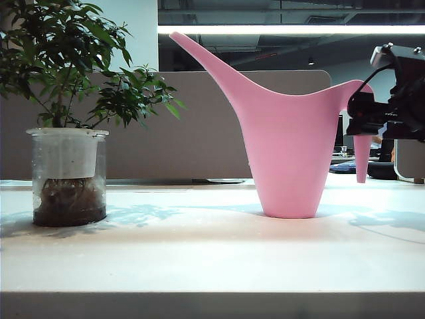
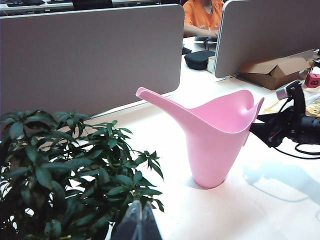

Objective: Pick up the watering can from the table, water the potted plant, and put the can back.

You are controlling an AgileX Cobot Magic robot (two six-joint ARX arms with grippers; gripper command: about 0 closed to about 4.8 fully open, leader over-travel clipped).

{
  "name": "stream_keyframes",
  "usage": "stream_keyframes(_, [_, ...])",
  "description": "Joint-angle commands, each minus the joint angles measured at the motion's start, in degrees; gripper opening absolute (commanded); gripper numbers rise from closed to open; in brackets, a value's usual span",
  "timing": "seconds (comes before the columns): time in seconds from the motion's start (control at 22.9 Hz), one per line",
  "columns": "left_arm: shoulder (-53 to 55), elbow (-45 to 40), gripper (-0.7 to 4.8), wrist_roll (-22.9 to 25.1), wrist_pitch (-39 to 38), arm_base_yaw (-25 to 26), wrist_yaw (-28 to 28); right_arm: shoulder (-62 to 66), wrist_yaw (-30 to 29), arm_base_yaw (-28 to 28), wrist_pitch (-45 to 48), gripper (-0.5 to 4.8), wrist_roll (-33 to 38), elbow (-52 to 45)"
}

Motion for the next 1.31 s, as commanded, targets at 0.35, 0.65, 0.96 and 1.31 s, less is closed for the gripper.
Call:
stream_keyframes(0.35, [0.3,0.7,-0.05,0.0,-3.6,0.0,-6.6,3.2,0.5,0.0,10.4,3.67,-0.3,0.5])
stream_keyframes(0.65, [0.3,0.7,-0.05,-0.2,-6.2,0.0,-6.6,3.3,0.5,0.0,10.2,2.3,-1.7,2.0])
stream_keyframes(0.96, [0.3,0.7,-0.05,-0.2,-8.2,0.0,-6.2,3.3,0.4,0.0,10.0,1.97,-2.0,2.0])
stream_keyframes(1.31, [0.2,0.7,-0.05,-0.2,-10.4,0.0,-6.1,-1.5,3.0,0.0,10.6,1.98,-5.9,3.8])
